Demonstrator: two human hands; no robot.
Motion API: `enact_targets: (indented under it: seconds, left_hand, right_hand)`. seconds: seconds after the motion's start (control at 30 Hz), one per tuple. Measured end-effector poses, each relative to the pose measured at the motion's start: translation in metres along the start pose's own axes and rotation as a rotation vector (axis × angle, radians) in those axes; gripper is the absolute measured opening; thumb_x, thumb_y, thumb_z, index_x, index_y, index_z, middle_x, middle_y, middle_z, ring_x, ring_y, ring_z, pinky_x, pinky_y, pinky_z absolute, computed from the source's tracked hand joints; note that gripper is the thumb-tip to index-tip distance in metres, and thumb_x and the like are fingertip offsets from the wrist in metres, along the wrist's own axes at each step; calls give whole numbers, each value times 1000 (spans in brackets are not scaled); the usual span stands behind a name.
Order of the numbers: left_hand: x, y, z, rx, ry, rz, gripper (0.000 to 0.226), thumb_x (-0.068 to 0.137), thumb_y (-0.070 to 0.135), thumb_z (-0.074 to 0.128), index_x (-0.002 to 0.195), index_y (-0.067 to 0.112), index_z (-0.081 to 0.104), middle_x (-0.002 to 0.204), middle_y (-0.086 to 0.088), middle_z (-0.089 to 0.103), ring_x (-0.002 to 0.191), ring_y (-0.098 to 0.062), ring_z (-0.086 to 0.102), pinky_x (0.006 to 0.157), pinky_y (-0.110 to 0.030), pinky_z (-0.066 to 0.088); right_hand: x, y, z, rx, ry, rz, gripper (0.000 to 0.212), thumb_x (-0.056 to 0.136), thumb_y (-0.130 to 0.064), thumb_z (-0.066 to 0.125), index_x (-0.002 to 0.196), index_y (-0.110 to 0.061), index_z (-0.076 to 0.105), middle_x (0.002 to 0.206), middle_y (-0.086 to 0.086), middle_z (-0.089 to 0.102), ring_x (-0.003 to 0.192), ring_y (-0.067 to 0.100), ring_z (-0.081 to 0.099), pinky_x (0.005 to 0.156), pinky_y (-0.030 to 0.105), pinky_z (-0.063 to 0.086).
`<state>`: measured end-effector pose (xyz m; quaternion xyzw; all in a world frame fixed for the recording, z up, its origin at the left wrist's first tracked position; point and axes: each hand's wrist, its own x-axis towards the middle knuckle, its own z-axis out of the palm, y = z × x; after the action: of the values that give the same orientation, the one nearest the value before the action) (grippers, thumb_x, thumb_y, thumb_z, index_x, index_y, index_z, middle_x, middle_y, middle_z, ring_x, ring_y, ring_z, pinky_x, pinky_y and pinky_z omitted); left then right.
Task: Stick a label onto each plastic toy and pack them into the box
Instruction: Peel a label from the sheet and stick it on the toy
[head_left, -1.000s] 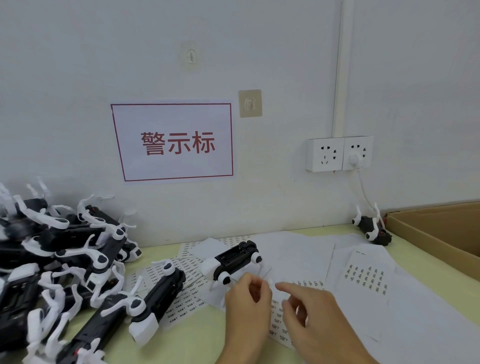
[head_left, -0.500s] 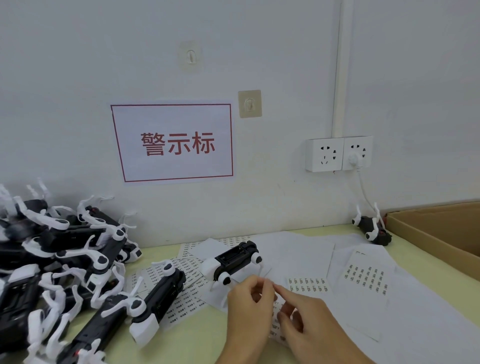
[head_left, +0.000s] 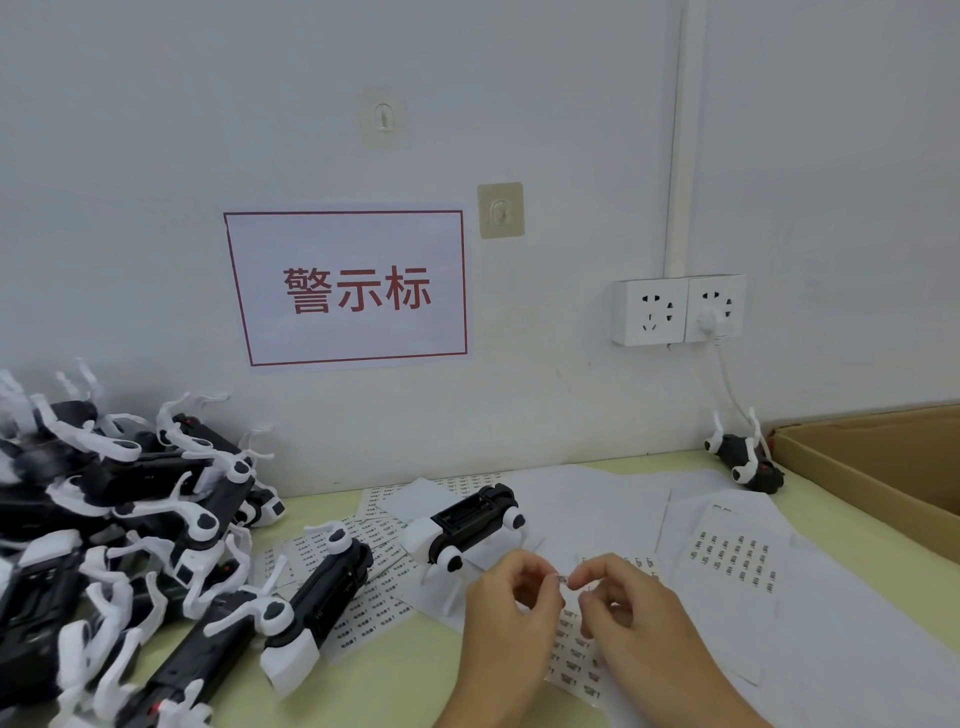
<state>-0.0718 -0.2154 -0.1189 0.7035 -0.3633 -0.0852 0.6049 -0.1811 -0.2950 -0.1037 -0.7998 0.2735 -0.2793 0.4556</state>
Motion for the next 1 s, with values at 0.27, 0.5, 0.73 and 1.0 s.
enact_targets:
  seconds: [0.27, 0.5, 0.73, 1.0]
  left_hand:
    - [0, 2, -1, -27, 3, -14, 17, 91, 10, 64, 76, 18, 67, 67, 5, 68, 63, -4, 61, 65, -24, 53]
    - [-4, 4, 1, 51, -91, 50, 21, 88, 7, 60, 76, 24, 65, 71, 1, 68, 62, -4, 59, 58, -16, 43]
    - [-3, 4, -1, 34, -84, 9, 21, 89, 5, 59, 89, 24, 68, 74, 4, 71, 68, -4, 63, 62, -14, 45]
    - [-1, 7, -7, -75, -85, -68, 20, 92, 3, 60, 87, 18, 71, 75, 0, 74, 62, -3, 63, 58, -16, 46]
  right_hand:
    - [3, 0, -3, -66, 123, -42, 16, 91, -17, 64, 88, -32, 63, 70, -18, 66, 52, 1, 54, 55, 11, 40]
    - [1, -2, -2, -121, 130, -100, 21, 84, -18, 72, 68, -30, 66, 65, -12, 66, 48, 3, 52, 57, 13, 43]
    - [7, -2, -6, 87, 101, -10, 22, 86, -16, 72, 66, -26, 72, 63, -7, 67, 49, 3, 52, 55, 11, 43]
    - [9, -2, -4, 332, -4, 115, 23, 94, -11, 62, 87, -25, 78, 64, -1, 65, 54, 14, 58, 54, 22, 41]
